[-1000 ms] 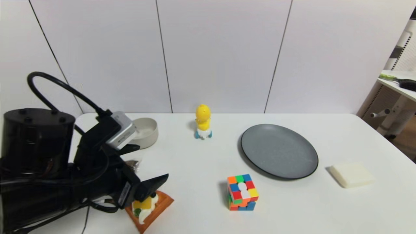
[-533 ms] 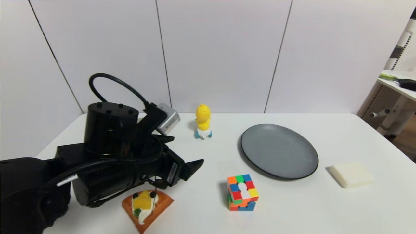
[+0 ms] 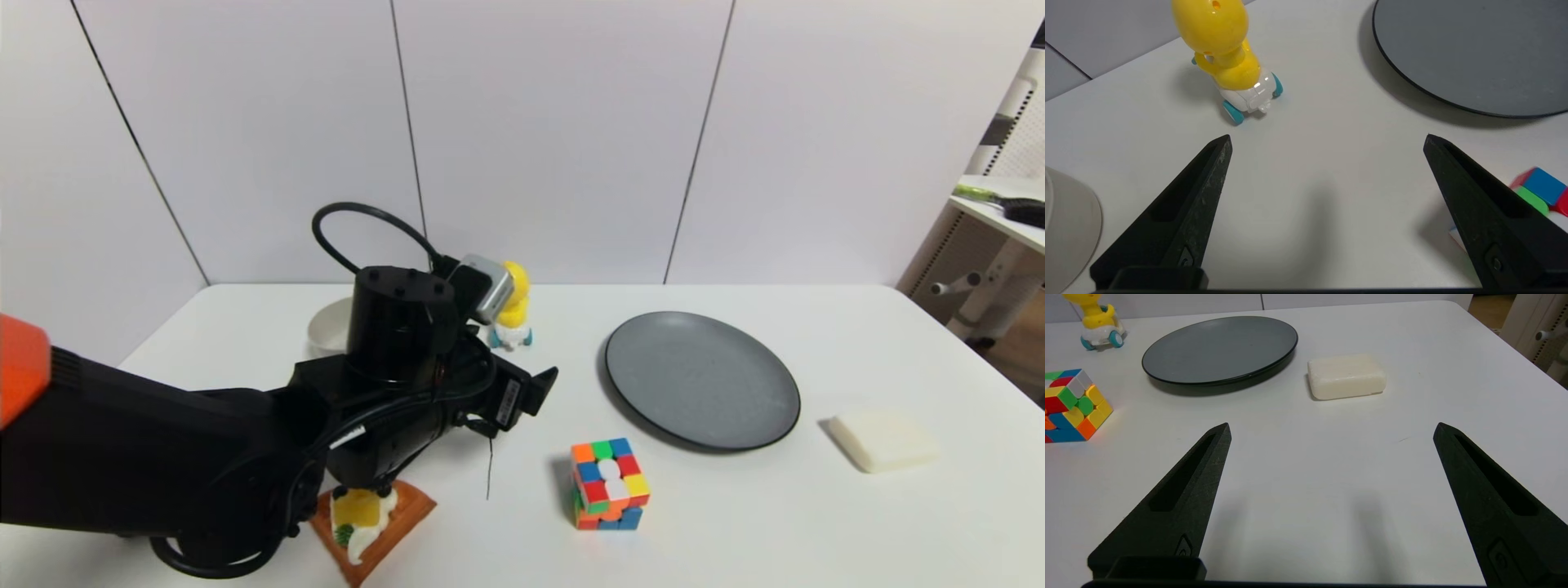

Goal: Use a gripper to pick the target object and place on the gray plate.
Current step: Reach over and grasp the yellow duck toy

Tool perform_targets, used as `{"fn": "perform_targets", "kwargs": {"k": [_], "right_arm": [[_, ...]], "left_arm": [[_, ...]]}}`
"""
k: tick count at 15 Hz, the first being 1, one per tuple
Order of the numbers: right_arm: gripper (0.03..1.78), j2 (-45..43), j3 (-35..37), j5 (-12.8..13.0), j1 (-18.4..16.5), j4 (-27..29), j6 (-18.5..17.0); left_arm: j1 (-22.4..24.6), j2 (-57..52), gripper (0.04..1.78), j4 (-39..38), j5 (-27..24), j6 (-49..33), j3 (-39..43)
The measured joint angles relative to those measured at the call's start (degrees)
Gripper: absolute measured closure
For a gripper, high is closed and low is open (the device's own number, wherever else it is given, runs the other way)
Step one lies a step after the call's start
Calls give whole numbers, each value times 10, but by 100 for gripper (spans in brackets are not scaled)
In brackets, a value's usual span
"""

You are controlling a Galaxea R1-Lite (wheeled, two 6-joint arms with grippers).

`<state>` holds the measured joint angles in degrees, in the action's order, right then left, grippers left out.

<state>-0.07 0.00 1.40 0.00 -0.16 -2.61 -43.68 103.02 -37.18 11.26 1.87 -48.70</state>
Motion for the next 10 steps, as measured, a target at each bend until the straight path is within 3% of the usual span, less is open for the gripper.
{"fn": "perform_targets", "kwargs": {"k": [7, 10], "right_arm": [[10, 0, 0, 0, 0, 0, 0], [10, 0, 0, 0, 0, 0, 0]], "left_arm": [[1, 82, 13, -97, 88, -47, -19], [5, 118, 13, -143, 100, -49, -28]]}}
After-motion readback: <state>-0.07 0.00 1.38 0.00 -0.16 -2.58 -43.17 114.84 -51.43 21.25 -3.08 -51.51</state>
